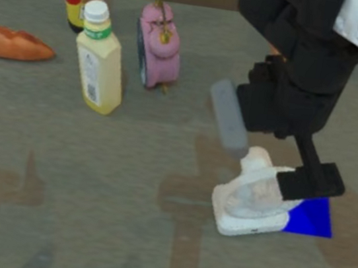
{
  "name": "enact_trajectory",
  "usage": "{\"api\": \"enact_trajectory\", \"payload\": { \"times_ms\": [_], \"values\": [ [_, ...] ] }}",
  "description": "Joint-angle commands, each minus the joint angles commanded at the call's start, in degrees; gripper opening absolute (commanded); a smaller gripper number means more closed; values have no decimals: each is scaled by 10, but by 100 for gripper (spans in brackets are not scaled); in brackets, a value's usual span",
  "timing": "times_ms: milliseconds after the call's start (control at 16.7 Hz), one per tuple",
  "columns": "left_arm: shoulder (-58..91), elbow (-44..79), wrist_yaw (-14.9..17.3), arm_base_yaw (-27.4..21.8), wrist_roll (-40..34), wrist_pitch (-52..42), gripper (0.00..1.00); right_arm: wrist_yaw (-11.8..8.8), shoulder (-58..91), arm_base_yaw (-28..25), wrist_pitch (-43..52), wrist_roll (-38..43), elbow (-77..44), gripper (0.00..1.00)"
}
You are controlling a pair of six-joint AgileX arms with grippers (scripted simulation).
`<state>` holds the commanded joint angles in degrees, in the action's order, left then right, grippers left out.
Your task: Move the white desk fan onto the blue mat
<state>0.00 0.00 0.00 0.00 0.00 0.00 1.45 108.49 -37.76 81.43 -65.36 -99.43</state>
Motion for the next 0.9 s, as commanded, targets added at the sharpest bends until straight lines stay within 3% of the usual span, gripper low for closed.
{"api": "enact_trajectory", "payload": {
  "times_ms": [360,900],
  "values": [
    [0,0,0,0,0,0,100,0,4,1,0,-3,0,100],
    [0,0,0,0,0,0,100,0,5,-1,-109,-4,109,100]
  ]
}}
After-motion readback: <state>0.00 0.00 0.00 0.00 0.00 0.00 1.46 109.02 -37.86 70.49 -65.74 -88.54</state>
